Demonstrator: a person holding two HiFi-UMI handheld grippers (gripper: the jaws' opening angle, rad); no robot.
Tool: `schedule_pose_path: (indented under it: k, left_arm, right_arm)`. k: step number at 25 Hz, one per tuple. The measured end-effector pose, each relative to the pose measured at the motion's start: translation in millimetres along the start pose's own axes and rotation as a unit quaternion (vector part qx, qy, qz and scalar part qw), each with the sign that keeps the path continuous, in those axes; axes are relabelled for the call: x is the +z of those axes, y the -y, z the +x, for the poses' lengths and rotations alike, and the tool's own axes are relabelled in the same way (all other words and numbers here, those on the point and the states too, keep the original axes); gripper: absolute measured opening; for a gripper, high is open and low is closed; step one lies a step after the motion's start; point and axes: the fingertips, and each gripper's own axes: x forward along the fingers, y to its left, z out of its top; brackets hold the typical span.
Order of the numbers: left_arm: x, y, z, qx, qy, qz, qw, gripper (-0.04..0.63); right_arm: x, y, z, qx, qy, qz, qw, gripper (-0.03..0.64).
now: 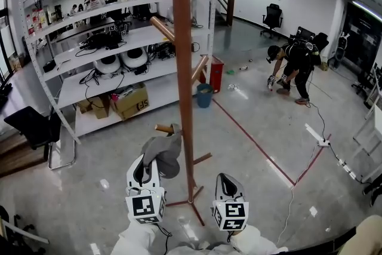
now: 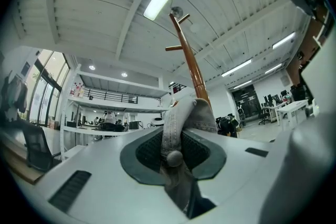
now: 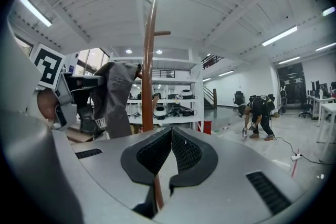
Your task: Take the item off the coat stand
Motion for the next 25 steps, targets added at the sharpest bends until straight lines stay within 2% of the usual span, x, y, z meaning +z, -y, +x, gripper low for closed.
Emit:
schedule_pose_path:
  k: [19,25]
  left_arm:
    - [18.0,-42.3,-17.0,0.065,0.025,-0.014,0.9974,0.066]
    - [13.1,-50.6,-33.4,0.083,0.015,-0.02,0.9962,0.066]
  right_arm:
    - [1.0,-2.3,-2.0,0.008,0.001,0.001,1.0,0.011]
    - [0.6,-13.8,0.1,0.024,0.0,-0.001,1.0,0.011]
